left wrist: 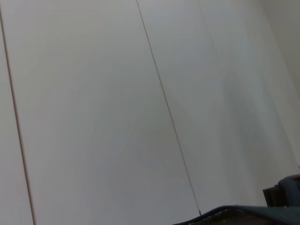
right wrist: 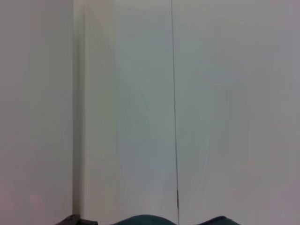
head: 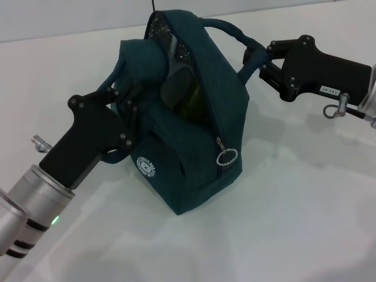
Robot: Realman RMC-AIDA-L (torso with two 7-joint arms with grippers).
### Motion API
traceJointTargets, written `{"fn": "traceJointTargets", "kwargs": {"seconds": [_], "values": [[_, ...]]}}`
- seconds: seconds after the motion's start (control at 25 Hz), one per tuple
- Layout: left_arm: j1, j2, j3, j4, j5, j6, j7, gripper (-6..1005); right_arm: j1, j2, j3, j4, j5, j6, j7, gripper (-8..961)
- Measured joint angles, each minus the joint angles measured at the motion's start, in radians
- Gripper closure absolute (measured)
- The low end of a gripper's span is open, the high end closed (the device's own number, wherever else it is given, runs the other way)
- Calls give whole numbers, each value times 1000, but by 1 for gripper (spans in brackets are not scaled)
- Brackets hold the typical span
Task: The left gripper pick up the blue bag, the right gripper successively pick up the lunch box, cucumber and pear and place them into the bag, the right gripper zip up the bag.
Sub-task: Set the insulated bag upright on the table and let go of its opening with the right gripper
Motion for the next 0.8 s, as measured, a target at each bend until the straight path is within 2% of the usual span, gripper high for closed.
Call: {"fn": "traceJointTargets", "kwargs": {"seconds": [0.2, 0.48, 0.72, 0.8], "values": [[-1, 0, 0, -3, 1, -2, 0, 955, 0, -2, -10, -5, -5, -6, 30, 805], [0, 1, 0, -4, 1, -3, 1, 954, -26, -22, -30, -86, -73, 4, 161, 735], [2, 0, 0, -3, 1, -3, 1, 950, -86, -28, -27, -198, -96, 6, 197, 505], [3, 0, 0, -2, 1, -3, 1, 949, -91, -29, -28, -205, -105, 6, 197, 472]]}}
